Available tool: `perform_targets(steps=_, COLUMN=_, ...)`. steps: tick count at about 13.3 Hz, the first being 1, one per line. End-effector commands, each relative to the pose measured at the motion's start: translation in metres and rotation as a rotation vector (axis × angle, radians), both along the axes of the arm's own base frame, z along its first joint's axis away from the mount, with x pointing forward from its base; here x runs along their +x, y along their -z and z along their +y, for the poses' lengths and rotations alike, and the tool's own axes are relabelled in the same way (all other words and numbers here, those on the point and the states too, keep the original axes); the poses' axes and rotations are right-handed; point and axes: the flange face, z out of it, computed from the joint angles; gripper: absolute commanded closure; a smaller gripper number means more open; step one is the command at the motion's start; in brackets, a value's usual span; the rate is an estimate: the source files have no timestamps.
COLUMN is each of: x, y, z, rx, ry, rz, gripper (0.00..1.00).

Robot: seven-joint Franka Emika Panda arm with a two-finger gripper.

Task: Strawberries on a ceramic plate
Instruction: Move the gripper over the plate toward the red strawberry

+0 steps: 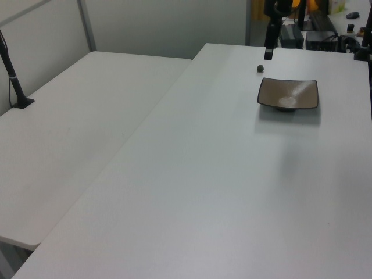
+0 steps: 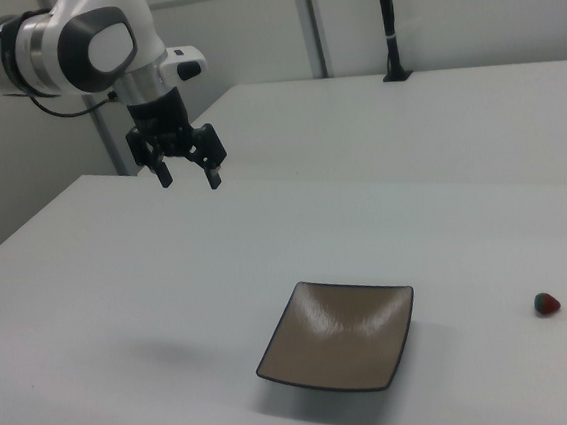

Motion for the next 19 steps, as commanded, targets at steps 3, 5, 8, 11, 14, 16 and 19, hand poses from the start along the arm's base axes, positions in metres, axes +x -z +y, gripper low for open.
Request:
perform_targets(steps=3, x=-0.002, y=-0.005, z=-0.015, rx=0.048, ry=0.028, rz=-0.016, gripper=0.00)
perform_targets(steps=5, x=0.001, y=-0.005, z=-0.032, rx=0.043, ry=0.056, rz=-0.020, gripper=0.00)
perform_targets(steps=8, x=0.010, y=0.000, z=-0.066, rx=0.034, ry=0.118, rz=-0.033, gripper=0.00)
perform_targets(steps=11, x=0.022, y=0.003, z=-0.104, rx=0.030, ry=0.184, rz=-0.100, gripper=0.00)
perform_targets(steps=14, x=0.031, y=0.006, z=-0.160, rx=0.020, ry=0.276, rz=-0.188, gripper=0.00)
perform_targets(steps=16, x=0.042, y=0.022, z=-0.184, rx=0.006, ry=0.311, rz=-0.222, gripper=0.00)
perform_targets(steps=19, x=0.062, y=0.052, z=-0.242, rx=-0.024, ry=0.396, rz=-0.350, gripper=0.00)
